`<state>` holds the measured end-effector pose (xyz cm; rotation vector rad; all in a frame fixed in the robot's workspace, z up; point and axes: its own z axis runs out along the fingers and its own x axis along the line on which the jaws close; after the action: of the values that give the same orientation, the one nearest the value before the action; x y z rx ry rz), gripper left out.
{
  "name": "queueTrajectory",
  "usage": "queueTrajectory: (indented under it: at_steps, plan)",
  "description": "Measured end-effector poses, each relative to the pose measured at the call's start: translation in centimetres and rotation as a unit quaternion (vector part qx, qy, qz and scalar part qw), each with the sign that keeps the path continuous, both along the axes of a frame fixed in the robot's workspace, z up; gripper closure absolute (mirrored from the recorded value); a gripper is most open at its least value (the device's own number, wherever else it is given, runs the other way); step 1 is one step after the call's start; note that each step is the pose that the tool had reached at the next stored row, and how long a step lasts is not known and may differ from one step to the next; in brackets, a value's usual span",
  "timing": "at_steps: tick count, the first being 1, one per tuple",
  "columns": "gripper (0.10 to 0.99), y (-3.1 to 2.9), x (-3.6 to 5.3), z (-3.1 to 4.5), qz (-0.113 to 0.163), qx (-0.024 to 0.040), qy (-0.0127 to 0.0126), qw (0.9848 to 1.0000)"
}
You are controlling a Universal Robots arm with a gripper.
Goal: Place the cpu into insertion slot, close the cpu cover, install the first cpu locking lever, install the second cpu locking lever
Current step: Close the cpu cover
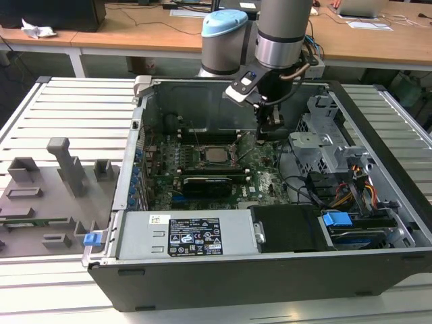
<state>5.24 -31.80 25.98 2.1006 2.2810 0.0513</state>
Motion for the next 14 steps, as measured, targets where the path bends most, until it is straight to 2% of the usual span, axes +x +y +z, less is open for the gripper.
queueTrajectory:
  at_steps: [4,9,14]
  plan:
    - [0.980,0.00,-0.15,-0.80,0.000,0.0004,0.0000,1.0000]
    - [0.980,0.00,-0.74,-0.86,0.000,0.0004,0.0000,1.0000]
    - [0.980,0.00,-0.87,-0.87,0.000,0.0005,0.0000,1.0000]
